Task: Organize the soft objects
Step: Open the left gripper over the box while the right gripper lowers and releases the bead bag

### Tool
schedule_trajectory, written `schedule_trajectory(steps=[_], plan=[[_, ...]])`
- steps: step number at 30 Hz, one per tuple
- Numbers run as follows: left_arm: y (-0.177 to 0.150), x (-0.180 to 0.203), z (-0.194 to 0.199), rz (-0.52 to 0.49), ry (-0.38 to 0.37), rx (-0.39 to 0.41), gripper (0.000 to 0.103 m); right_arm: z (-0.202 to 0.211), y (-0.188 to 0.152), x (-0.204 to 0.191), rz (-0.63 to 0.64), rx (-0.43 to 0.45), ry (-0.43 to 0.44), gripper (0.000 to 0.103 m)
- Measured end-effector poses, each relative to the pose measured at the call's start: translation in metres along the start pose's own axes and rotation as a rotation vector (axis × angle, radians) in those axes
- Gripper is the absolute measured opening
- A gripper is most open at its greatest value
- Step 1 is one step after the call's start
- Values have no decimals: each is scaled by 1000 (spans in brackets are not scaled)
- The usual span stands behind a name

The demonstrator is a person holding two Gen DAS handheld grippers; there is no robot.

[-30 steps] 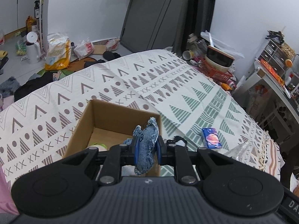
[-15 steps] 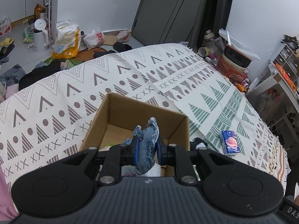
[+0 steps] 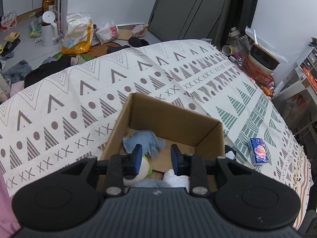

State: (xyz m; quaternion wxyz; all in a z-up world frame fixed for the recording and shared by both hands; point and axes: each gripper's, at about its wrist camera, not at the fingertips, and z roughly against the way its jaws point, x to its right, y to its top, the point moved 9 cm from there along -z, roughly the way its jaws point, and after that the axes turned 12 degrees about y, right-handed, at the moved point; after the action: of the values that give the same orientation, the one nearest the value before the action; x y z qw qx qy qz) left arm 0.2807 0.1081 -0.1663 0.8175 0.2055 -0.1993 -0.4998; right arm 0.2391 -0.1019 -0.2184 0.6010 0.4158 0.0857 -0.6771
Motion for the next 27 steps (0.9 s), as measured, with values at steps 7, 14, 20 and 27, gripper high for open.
schedule_trajectory(steps=[7,14,20,27], plan=[[-1,-13,1,1,20,1,42,-7,-5,1,36,1,-24,26],[-4,-24,6,14,13,-10,42,3,15,-10,75,54,-29,25],[-4,-34,11,29,8,-8,43,13,35,-32,98,95,-6,25],[-8,-42,16,36,7,-19,43,24,54,-65,144,142,13,25]])
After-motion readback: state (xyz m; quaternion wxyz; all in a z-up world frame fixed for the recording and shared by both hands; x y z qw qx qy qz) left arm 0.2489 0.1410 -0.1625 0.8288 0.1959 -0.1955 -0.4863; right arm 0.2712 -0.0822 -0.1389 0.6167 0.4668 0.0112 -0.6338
